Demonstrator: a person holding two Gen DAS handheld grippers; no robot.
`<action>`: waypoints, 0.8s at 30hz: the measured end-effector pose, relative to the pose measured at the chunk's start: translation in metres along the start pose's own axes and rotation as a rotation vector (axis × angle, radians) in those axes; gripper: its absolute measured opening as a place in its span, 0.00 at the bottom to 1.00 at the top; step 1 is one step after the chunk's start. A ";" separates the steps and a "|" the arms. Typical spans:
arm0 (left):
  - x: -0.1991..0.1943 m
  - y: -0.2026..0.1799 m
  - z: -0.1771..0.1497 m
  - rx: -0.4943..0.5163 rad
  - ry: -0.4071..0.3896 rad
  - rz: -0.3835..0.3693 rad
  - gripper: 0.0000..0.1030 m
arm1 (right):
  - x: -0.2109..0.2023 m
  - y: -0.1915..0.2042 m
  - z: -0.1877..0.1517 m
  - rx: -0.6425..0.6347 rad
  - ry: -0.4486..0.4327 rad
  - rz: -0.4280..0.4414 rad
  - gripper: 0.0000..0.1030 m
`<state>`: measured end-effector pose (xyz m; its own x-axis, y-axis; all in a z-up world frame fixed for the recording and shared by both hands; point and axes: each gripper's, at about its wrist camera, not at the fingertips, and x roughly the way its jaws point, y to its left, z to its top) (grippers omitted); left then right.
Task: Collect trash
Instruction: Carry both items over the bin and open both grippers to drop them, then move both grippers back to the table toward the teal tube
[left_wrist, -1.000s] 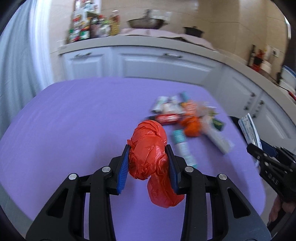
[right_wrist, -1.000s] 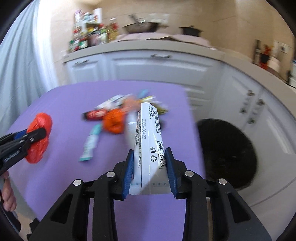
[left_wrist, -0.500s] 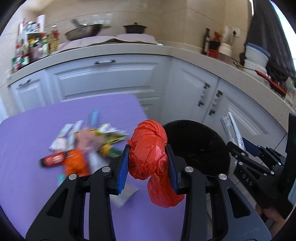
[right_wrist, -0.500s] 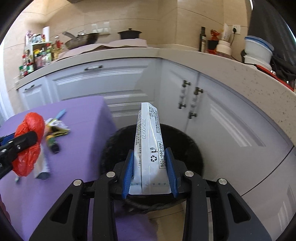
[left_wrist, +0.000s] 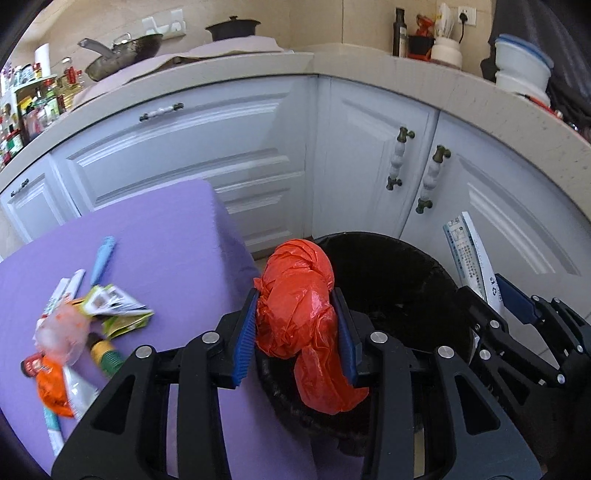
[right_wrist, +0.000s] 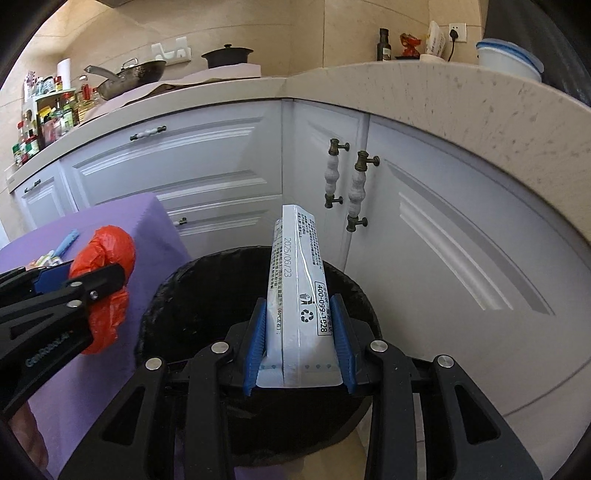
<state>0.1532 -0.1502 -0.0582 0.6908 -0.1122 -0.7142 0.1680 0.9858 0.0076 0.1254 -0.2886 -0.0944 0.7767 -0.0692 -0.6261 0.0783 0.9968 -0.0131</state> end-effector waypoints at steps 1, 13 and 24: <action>0.004 -0.002 0.001 0.001 0.006 0.003 0.38 | 0.003 -0.002 0.000 0.004 -0.001 0.001 0.42; 0.012 0.000 0.003 -0.005 0.024 0.009 0.58 | 0.010 -0.016 0.003 0.048 -0.003 -0.016 0.62; -0.035 0.040 -0.023 -0.038 -0.005 0.049 0.58 | -0.021 0.011 -0.002 0.019 -0.012 0.010 0.62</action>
<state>0.1197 -0.1041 -0.0495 0.7010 -0.0647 -0.7102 0.1078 0.9940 0.0158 0.1091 -0.2761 -0.0832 0.7852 -0.0594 -0.6164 0.0821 0.9966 0.0086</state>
